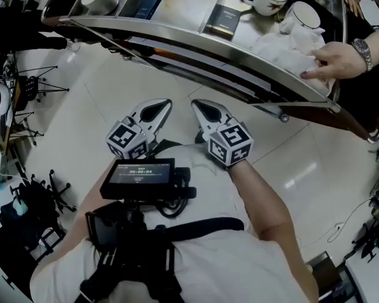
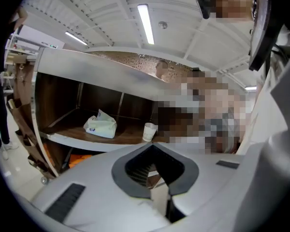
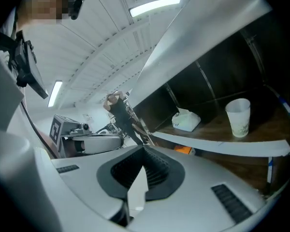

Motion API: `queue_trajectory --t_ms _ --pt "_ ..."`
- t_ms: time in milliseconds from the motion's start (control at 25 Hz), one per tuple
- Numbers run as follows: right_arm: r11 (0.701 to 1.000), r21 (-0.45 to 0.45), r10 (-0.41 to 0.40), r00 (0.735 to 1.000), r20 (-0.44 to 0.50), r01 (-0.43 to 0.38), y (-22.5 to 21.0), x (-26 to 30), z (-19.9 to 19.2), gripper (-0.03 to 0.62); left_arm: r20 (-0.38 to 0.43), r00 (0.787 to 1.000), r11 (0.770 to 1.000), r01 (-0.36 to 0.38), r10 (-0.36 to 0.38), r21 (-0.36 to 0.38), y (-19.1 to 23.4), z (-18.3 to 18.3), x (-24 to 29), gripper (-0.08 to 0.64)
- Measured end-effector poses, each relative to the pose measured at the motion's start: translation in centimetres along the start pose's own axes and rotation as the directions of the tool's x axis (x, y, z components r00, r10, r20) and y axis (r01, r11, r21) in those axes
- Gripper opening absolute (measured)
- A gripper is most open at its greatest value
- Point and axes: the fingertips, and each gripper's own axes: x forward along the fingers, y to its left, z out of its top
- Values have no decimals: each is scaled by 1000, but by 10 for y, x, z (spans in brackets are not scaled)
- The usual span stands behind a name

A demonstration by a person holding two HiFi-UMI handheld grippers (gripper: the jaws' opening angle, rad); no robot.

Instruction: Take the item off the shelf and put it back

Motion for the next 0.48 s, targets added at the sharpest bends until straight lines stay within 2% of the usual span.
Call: queue_trajectory --t_ms 240,480 --pt "1000 -16 -14 999 43 15 -14 3 25 3 -8 999 998 39 -38 48 6 25 25 9" --pt "997 -19 -72 996 51 73 -21 2 30 3 -19 995 993 100 -99 58 9 24 33 9"
